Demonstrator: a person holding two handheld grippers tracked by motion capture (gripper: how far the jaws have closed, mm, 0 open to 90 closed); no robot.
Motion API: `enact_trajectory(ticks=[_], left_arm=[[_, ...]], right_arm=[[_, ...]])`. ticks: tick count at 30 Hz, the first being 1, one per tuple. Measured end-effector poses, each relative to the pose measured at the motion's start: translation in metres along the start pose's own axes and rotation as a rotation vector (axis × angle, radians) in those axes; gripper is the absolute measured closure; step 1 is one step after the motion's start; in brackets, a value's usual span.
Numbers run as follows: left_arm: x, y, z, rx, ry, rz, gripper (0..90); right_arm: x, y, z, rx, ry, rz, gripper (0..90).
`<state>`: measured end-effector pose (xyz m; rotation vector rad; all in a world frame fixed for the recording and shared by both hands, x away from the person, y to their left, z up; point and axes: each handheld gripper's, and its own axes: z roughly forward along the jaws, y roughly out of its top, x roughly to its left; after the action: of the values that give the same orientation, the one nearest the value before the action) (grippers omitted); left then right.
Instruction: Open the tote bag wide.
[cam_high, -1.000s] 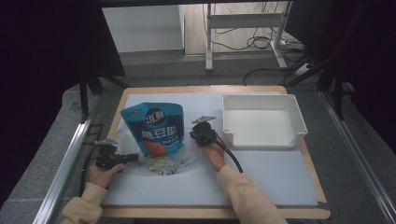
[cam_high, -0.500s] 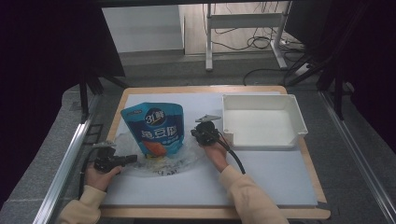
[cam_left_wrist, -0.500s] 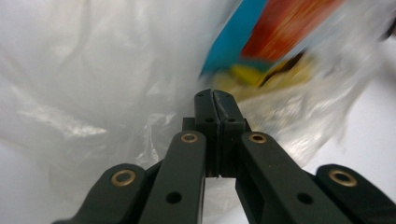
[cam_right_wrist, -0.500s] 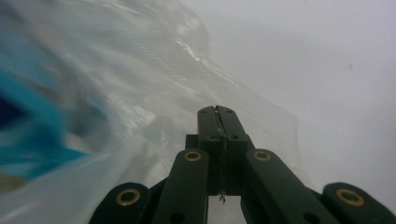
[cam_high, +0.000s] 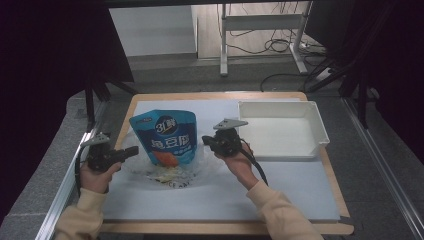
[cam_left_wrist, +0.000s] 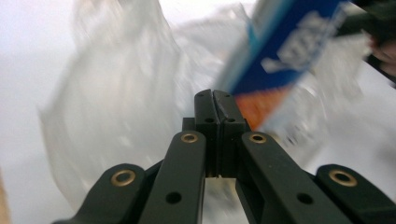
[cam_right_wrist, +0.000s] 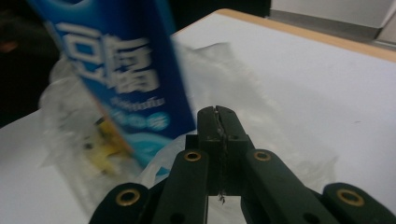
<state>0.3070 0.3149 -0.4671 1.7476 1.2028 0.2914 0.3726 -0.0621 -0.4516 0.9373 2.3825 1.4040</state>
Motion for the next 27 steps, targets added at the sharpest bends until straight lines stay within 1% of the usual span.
enact_trajectory(ticks=[1,2,3,4,5,6,7,8,9,11,13,14,15,17,20,22,23,26,27], left_arm=[[0.006,0.004,0.006,-0.005,-0.006,-0.022,89.7],[0.013,0.007,0.013,-0.005,-0.023,-0.052,89.7],[0.017,0.008,0.018,0.001,-0.022,-0.063,89.7],[0.023,0.008,0.027,0.015,-0.006,-0.072,89.7],[0.026,0.007,0.032,0.028,0.006,-0.073,89.7],[0.031,0.006,0.038,0.044,0.030,-0.074,89.7],[0.034,0.004,0.042,0.047,0.041,-0.085,89.7],[0.041,0.000,0.046,0.048,0.034,-0.118,89.7],[0.045,-0.002,0.047,0.050,0.037,-0.131,89.7],[0.053,-0.010,0.050,0.072,0.060,-0.143,89.7],[0.058,-0.016,0.051,0.087,0.064,-0.157,89.8],[0.062,-0.020,0.051,0.090,0.055,-0.177,89.8],[0.065,-0.025,0.053,0.108,0.060,-0.183,89.8],[0.066,-0.030,0.056,0.130,0.062,-0.183,89.8],[0.064,-0.035,0.060,0.158,0.058,-0.172,89.8],[0.061,-0.038,0.062,0.180,0.060,-0.163,89.8],[0.061,-0.039,0.063,0.188,0.063,-0.160,89.8],[0.062,-0.042,0.064,0.201,0.060,-0.184,89.8],[0.063,-0.043,0.064,0.198,0.057,-0.191,89.9]], right_arm=[[0.003,-0.002,-0.001,0.006,0.010,-0.008,88.7],[0.007,-0.005,0.000,0.018,0.018,-0.021,88.7],[0.009,-0.010,0.001,0.034,0.029,-0.022,88.7],[0.011,-0.014,0.003,0.046,0.032,-0.026,88.7],[0.012,-0.020,0.006,0.070,0.035,-0.036,88.7],[0.013,-0.030,0.011,0.107,0.021,-0.054,88.7],[0.013,-0.030,0.011,0.107,0.021,-0.054,88.7],[0.012,-0.034,0.013,0.120,0.016,-0.060,88.7],[0.009,-0.040,0.016,0.139,0.012,-0.051,88.7],[0.003,-0.050,0.017,0.164,0.006,-0.039,88.7],[-0.003,-0.059,0.017,0.178,-0.007,-0.031,88.7],[-0.005,-0.061,0.016,0.182,-0.013,-0.030,88.7],[-0.008,-0.064,0.015,0.188,-0.019,-0.025,88.7],[-0.013,-0.071,0.013,0.202,-0.036,-0.028,88.7],[-0.017,-0.079,0.011,0.226,-0.055,-0.038,88.7],[-0.019,-0.084,0.010,0.237,-0.059,-0.034,88.8],[-0.020,-0.085,0.009,0.233,-0.058,-0.035,88.7],[-0.022,-0.087,0.007,0.237,-0.058,-0.034,88.8],[-0.023,-0.088,0.007,0.233,-0.056,-0.032,88.7]])
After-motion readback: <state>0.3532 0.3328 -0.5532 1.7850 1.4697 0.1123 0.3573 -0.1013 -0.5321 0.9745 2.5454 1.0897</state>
